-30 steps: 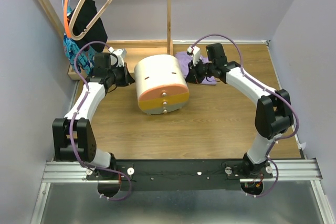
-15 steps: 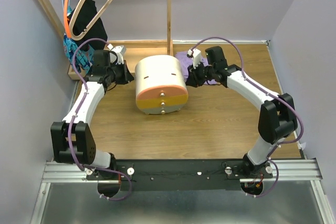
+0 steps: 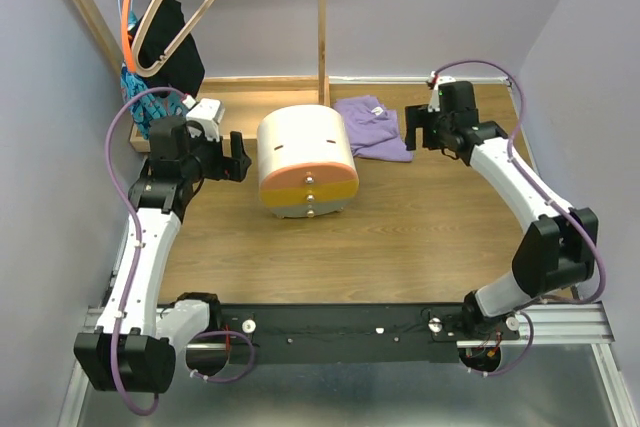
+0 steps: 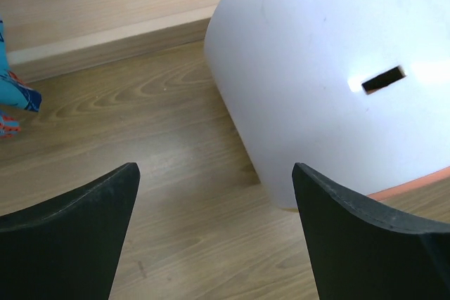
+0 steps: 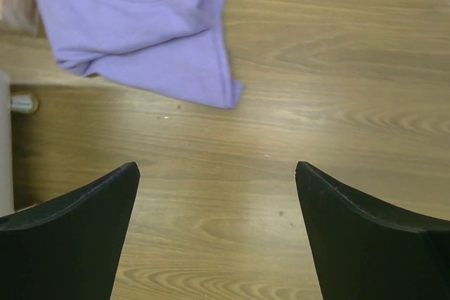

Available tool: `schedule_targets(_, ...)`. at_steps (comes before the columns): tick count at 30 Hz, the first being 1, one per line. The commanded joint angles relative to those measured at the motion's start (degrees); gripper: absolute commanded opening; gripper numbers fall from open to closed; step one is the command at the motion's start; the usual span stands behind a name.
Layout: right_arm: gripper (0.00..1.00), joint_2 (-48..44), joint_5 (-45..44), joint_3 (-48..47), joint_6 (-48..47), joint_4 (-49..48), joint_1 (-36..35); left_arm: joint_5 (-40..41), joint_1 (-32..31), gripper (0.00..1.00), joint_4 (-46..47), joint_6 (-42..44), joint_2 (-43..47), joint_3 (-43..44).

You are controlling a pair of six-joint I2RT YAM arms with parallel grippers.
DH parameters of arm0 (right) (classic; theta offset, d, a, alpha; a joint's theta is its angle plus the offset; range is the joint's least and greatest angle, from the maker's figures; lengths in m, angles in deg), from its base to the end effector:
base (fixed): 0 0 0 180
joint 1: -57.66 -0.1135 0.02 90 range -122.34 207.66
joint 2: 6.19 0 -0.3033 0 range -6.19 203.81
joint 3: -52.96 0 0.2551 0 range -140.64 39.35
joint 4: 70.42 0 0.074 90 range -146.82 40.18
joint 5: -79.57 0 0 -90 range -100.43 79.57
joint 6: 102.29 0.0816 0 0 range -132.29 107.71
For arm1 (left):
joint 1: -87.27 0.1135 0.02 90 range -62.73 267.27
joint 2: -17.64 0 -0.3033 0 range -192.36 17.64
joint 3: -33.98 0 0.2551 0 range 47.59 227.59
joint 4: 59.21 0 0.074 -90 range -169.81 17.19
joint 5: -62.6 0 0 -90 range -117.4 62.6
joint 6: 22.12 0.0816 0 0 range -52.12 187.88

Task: Sort the stationery into containers
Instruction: Reset both arms

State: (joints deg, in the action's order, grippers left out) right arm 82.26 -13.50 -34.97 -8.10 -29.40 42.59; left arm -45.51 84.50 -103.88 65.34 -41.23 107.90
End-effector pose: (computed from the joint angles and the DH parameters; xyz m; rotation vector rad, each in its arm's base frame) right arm 0.3712 0.0954 0.3113 -0.1902 2.2892 0.1122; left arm 0.2398 -0.0370 0.3645 0.1964 2.0732 -0.3860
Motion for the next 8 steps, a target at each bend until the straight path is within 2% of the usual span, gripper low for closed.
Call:
schedule_targets(1,1.0,-6.2,-9.0,0.7,2.8,1.8,0.7,3.0,-0.3,0.99,0.6,2.3,1.7,-2.8)
schedule_targets(8,1.0,-9.3,-10.4,1.1,1.4,1.8,1.5,2.9,-0.3,0.99,5.8,3.3,2.9,-3.8)
